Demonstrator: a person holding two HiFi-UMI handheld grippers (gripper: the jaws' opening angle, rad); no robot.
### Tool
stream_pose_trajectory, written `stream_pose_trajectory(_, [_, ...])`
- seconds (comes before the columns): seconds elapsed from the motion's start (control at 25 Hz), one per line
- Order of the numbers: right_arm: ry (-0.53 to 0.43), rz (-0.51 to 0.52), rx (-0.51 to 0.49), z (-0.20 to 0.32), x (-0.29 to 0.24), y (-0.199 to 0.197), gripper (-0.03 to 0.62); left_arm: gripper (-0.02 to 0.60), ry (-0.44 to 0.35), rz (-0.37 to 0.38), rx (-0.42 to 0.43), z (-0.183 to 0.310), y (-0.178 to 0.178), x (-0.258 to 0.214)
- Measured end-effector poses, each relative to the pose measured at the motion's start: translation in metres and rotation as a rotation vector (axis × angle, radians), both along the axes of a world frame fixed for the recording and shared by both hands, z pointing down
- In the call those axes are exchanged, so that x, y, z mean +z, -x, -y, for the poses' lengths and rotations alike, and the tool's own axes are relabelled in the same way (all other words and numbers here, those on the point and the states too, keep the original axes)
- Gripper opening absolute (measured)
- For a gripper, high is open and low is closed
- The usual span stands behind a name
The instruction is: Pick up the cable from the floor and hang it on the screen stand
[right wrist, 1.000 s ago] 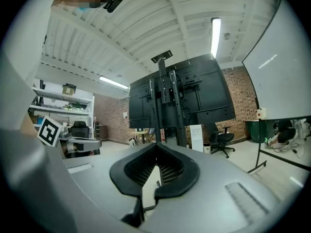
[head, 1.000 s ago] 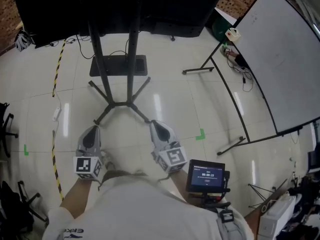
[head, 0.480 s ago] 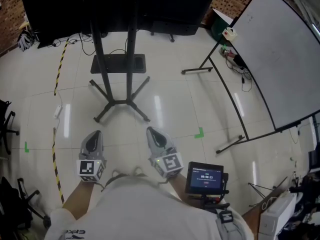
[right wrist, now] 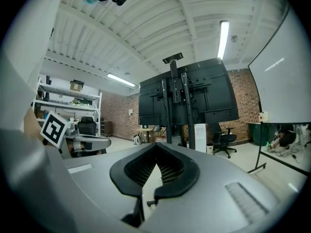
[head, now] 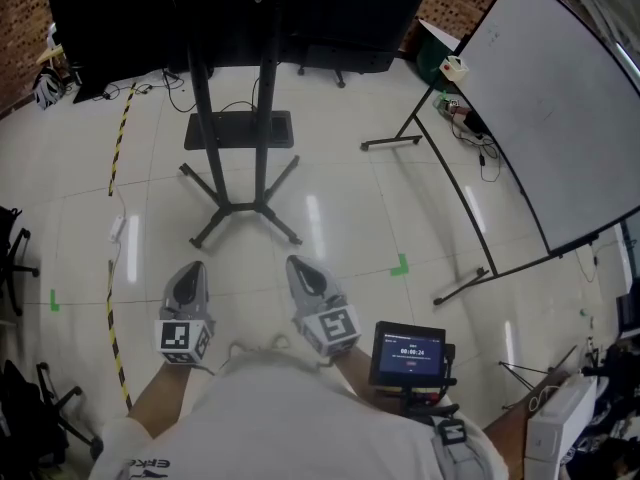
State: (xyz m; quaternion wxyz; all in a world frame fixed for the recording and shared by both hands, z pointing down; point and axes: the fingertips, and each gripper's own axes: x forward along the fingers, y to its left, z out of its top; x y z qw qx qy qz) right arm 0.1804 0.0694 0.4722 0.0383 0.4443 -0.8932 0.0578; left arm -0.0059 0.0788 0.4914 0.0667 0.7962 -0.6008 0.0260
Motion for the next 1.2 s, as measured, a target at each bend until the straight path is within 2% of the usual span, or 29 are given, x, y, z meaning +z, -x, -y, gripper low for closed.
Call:
stream_pose_trajectory(0.52, [-0.025,-0.005,-0.003,0.008,-0.014,0.021,0.012,0.002,-0.007,0.008,0.037,0.003,0.012,-0.007])
stream_pose_trajectory(1.2, [-0.041,-0.010,-0.001,0.017,-0.026,0.042,0.012,0.002,-0.005,-0.007,0.024,0.005,0.034,-0.009])
